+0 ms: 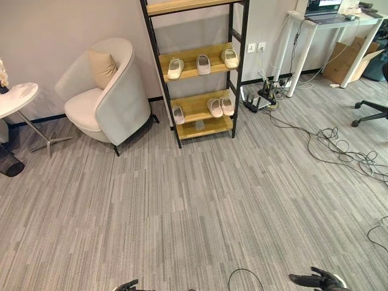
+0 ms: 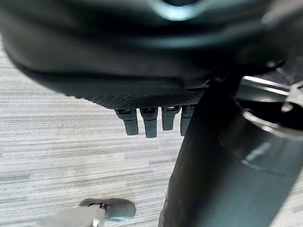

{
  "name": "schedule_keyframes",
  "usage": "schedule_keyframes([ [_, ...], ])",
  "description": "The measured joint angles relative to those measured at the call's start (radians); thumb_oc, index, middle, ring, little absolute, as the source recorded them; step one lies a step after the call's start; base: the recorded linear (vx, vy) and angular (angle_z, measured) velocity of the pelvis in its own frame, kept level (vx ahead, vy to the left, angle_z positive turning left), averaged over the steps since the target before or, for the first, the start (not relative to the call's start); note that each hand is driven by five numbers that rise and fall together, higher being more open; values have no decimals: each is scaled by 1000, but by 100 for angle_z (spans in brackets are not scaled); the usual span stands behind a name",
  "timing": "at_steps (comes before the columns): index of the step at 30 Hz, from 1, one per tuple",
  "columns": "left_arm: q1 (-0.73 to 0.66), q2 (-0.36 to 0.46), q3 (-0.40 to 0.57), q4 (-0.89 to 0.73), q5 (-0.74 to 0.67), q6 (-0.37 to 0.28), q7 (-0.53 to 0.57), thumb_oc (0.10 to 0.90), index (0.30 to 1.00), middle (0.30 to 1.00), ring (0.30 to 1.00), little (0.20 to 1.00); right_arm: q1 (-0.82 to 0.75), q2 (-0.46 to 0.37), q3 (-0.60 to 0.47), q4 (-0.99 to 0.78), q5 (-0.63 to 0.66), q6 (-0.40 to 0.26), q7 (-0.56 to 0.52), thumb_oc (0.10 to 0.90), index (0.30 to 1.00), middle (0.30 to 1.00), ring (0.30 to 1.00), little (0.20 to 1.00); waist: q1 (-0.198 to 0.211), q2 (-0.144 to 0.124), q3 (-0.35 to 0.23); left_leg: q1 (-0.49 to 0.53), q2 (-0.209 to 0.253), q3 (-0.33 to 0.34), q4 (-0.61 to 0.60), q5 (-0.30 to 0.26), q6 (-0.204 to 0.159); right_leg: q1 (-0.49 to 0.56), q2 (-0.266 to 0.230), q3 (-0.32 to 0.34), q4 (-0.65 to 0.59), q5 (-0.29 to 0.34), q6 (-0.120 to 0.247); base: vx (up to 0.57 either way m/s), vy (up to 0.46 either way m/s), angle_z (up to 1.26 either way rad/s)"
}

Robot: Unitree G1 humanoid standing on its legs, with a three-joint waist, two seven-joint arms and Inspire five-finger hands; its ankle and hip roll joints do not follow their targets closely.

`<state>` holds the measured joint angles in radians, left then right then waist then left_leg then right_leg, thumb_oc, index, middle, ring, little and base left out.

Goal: Arrange the slippers neatly on the shoe rack.

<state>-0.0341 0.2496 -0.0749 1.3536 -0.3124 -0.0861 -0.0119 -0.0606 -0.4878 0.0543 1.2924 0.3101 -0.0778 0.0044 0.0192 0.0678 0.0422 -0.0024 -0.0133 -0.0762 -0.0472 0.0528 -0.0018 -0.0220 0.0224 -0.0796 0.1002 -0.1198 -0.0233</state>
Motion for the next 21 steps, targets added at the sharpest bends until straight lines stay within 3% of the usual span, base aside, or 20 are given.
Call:
schedule_keyframes([
  [6,-4,-3,-35,-2,4,-1,20,800,900,900,900,900,10,7,-6,-30,-16,-11,-56,800,900,900,900,900,-12,-31,20,16,7,-5,1,0,-2,68,12,2,-114,44,3,9,-53,-1],
  [12,-20,-46,-151,-29,90,1,22,800,900,900,900,900,12,89,24,-54,-17,-19,-76,800,900,900,900,900,-42,-28,57,21,24,5,-25,11,-19,76,28,13,-153,71,-2,9,-97,-4],
  [15,-50,-44,-175,-42,123,-5,24,800,900,900,900,900,-8,134,65,-52,-30,-18,-71,800,900,900,900,900,-30,-44,105,-17,4,19,66,21,-73,66,9,33,-131,72,-19,-4,-112,-18],
  [17,-99,-48,-177,-49,151,-6,29,800,900,900,900,900,-22,157,90,-59,-44,-16,-75,800,900,900,900,900,-29,-56,137,-143,-20,20,281,8,-108,34,-17,29,-76,63,-62,62,-133,13],
  [18,-160,-44,-176,-64,153,-21,37,800,900,900,900,900,-44,173,130,-45,-59,-10,-75,800,900,900,900,900,-23,-83,196,-299,-22,83,567,34,-145,46,-32,21,-74,68,-88,126,-31,10],
  [20,-174,-41,-179,-80,161,-30,47,800,900,900,900,900,-43,188,156,-48,-67,-2,-73,800,900,900,900,900,-5,-91,200,-340,7,123,547,21,-115,72,-29,16,-112,82,-90,352,34,1],
  [21,-169,-48,-188,-78,173,-29,46,800,900,900,900,900,-38,191,154,-50,-67,-2,-77,800,900,900,900,900,-12,-73,191,-353,41,157,413,19,-106,95,-8,3,-139,71,-79,393,93,-2],
])
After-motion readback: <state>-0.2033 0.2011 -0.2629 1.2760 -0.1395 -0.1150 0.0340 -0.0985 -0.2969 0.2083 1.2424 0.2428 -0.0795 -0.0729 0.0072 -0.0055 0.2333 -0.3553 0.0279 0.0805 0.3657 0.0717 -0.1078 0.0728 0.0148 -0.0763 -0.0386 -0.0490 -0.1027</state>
